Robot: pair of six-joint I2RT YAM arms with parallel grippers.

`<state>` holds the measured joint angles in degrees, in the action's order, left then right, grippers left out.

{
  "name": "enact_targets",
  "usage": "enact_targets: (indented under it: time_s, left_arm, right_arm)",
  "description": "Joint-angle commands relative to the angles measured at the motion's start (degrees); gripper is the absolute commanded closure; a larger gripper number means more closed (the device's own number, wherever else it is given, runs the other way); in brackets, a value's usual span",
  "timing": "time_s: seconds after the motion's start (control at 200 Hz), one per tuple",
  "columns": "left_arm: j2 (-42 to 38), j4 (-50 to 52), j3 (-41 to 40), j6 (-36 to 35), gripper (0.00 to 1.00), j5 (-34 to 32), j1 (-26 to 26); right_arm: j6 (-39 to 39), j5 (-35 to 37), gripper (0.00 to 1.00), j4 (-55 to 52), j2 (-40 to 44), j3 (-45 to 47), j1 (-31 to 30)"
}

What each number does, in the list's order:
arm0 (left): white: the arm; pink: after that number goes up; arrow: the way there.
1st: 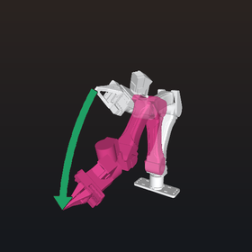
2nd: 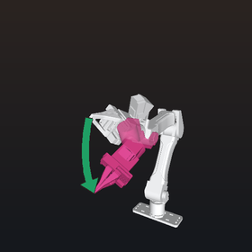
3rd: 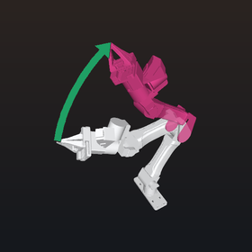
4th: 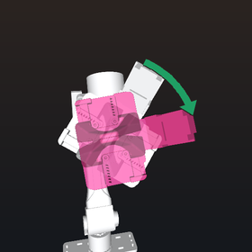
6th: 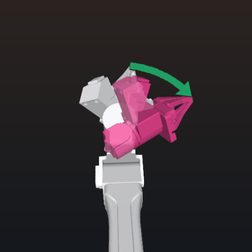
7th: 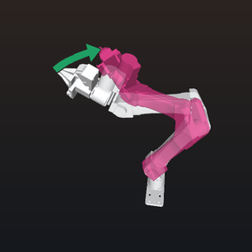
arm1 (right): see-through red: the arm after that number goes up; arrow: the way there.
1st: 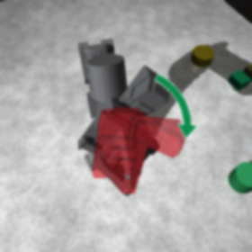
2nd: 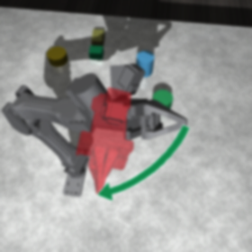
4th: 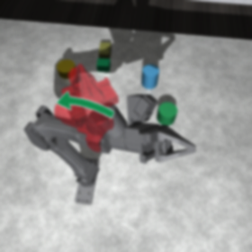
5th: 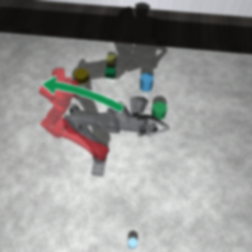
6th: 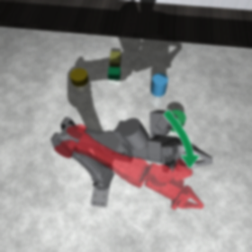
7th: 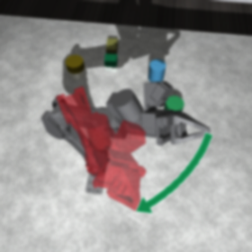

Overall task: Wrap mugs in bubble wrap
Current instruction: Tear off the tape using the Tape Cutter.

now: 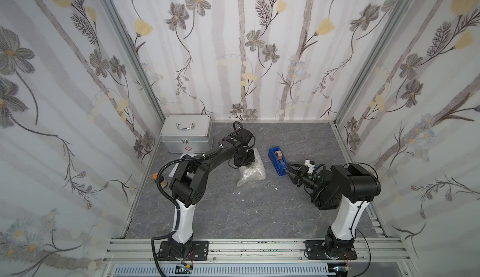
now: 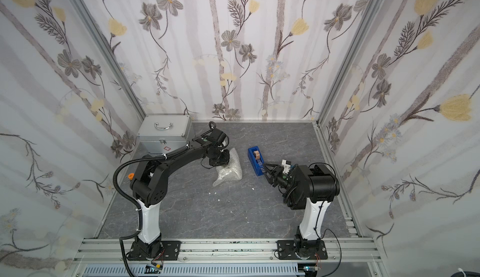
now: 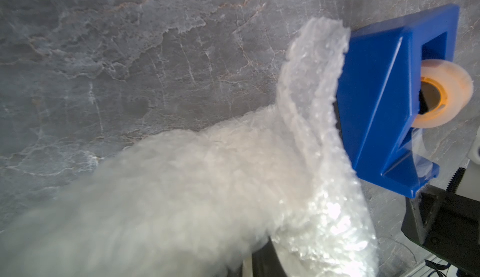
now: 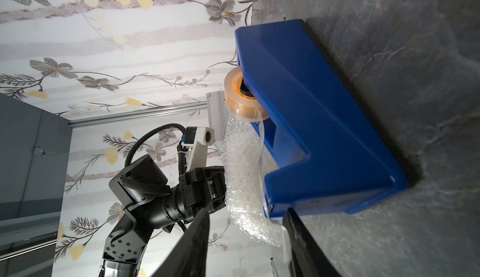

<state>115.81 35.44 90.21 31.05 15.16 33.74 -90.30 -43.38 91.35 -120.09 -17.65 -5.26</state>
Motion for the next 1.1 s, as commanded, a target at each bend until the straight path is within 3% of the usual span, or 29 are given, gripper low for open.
enact_targets:
  time_s: [0.0,0.125,0.185,0.27,0.475,0.7,0.769,1.094]
  left_arm:
    - [-0.1,2.0,0.4,-0.2,0.87,-0.5,0.1]
    - [-0.1,1.8,0.4,-0.2,0.88,-0.6,0.2]
    - [-0.1,1.8,0.4,-0.1,0.87,-0.5,0.2]
    - [-0.1,1.7,0.3,-0.2,0.88,-0.5,0.2]
    - [-0.2,1.9,0.3,-0.2,0.88,-0.8,0.3]
    - [0.0,1.9,0.2,-0.3,0.87,-1.0,0.3]
    - [0.1,1.8,0.3,-0.3,0.87,-1.0,0.2]
    - [0.1,1.6,0.1,-0.4,0.87,-0.6,0.3]
  right_arm:
    - [0.2,0.0,0.57,11.1,-0.1,0.1,0.0]
    - [1.1,-0.1,0.66,9.4,-0.1,0.5,-0.2]
    - [1.6,-0.1,0.77,8.4,0.1,0.6,-0.2]
    - [2.7,-0.1,1.0,5.8,0.7,0.6,-0.3]
    - [9.1,1.8,1.0,-9.9,9.4,0.1,-0.4]
    - [28.7,8.3,1.0,-53.3,24.5,-12.3,-1.2]
    - [33.2,9.5,1.0,-62.1,24.5,-17.2,-1.4]
    - [43.3,13.3,1.0,-78.1,18.3,-30.4,-1.1]
